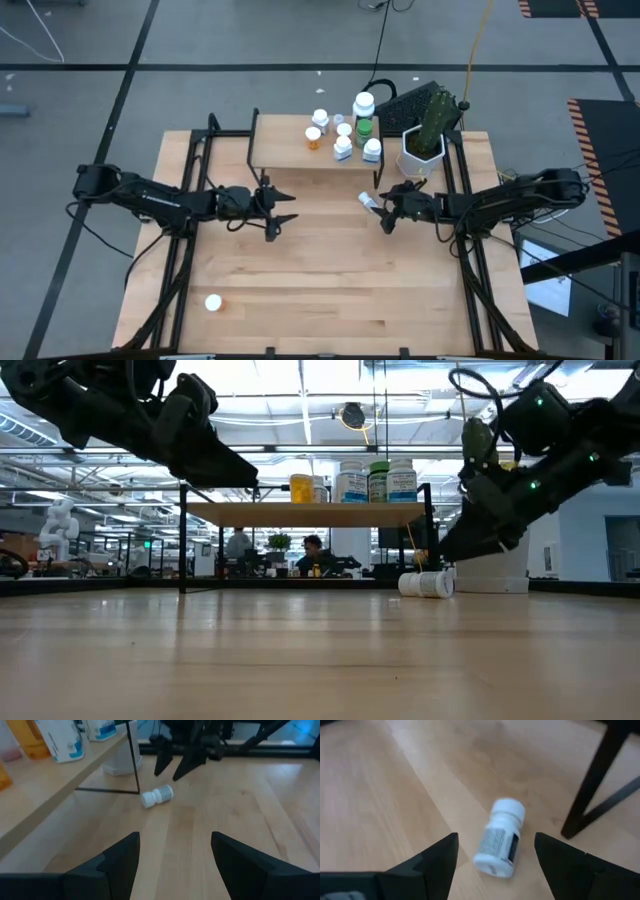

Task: Pick and place medicine bottles onto shelf by color
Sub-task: Put the white black pill bottle on the shelf

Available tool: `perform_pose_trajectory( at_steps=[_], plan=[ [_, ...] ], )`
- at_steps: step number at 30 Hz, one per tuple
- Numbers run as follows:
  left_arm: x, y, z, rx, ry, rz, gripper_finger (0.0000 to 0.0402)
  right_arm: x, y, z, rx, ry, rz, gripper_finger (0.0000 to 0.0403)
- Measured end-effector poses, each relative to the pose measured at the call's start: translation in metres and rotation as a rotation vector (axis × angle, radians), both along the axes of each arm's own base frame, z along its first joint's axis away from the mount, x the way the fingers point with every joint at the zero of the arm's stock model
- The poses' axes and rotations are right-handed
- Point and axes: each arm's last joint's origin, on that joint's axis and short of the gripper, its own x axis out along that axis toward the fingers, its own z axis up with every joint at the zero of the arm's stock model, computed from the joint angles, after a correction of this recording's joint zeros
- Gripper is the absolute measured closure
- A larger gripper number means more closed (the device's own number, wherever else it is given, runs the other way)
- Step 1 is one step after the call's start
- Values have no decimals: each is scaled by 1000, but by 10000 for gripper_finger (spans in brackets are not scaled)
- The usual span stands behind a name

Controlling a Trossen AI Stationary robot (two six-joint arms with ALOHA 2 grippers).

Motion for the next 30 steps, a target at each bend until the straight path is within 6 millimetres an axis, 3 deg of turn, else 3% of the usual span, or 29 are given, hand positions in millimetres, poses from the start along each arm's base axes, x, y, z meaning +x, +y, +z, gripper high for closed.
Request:
perform_pose_trajectory(
  at_steps=[17, 27, 30],
  plan=[
    [4, 0, 3, 23, -51, -7, 156, 10, -7, -33, 51, 21, -14, 159],
    [3, 0, 3, -12, -55, 4, 156, 18, -6, -37, 57, 8, -11, 248],
    [3, 0, 3, -35, -59, 11, 156, 21, 0, -34, 69, -24, 41, 252]
  ],
)
